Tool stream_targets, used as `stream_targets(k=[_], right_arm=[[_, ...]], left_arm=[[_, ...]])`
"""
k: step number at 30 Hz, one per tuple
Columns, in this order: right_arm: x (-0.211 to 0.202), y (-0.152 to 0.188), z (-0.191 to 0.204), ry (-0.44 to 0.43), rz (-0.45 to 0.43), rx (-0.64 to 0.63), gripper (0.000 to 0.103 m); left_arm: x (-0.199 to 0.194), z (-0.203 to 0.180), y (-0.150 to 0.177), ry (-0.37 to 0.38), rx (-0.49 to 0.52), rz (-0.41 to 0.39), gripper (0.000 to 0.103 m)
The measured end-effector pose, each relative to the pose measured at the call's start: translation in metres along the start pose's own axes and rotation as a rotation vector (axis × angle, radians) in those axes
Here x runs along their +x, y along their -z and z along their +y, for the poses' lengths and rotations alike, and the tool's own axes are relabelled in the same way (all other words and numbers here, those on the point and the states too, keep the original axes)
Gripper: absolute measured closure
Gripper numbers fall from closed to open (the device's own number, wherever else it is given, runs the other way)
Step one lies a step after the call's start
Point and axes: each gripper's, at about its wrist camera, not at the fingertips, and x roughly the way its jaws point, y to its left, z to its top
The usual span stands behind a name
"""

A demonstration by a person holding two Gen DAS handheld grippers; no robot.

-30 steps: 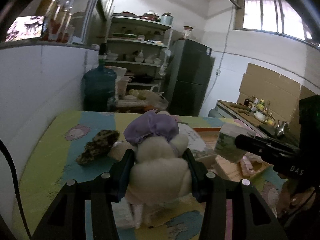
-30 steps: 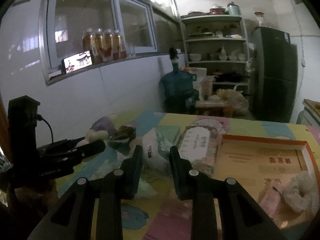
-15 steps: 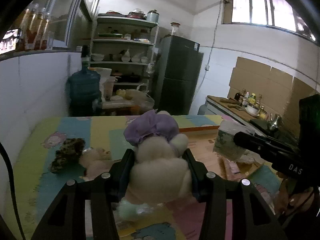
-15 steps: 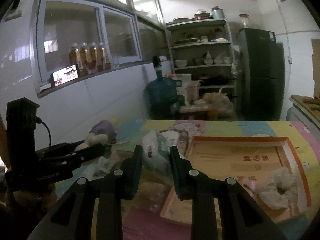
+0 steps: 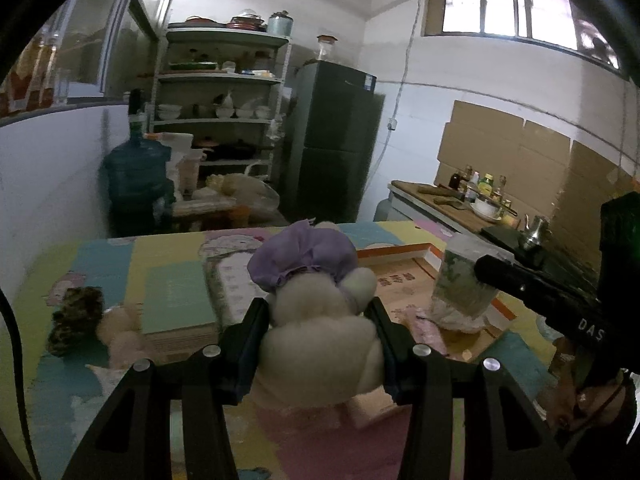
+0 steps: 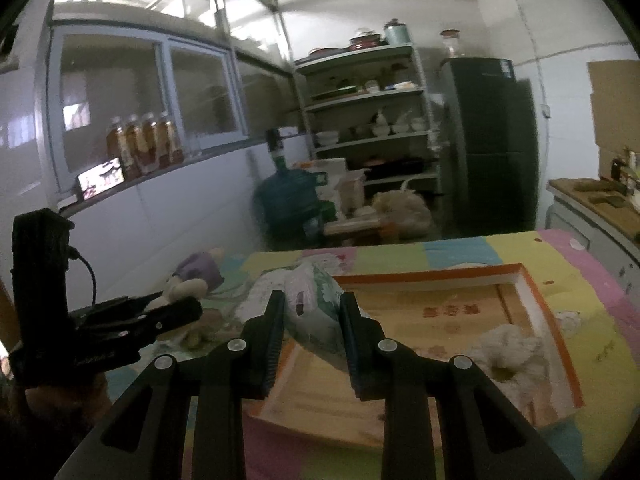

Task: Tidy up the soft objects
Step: 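Carry the plush bear and the white packet with both tools over the cardboard box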

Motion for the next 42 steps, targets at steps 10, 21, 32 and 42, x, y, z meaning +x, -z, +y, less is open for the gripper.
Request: stream_targets(k=[10,21,32,42], right_arm=[[-0.019,0.005,-0.046,0.074,-0.028,0.045,0.075],[-0.015,0.003,-0.090,0.123,-0.034,0.068,0.075],[0.010,0.003,-0.127,0.144,0.006,0.102,0.075],[0.033,0.005,-0.142,0.164,0.079,0.115,0.075]], left_arm=[[0.034,-0.033,-0.005,0.042,0.010,0.036,0.053],[0.078,-0.063,-0.005,0.053,0.015,0.093,0.053],[0.124,-0.075,-0.003,0.025,0.007,0.183,0.053],[0.153,-0.082,0.004,-0.009,0.029,0.284,0.053]])
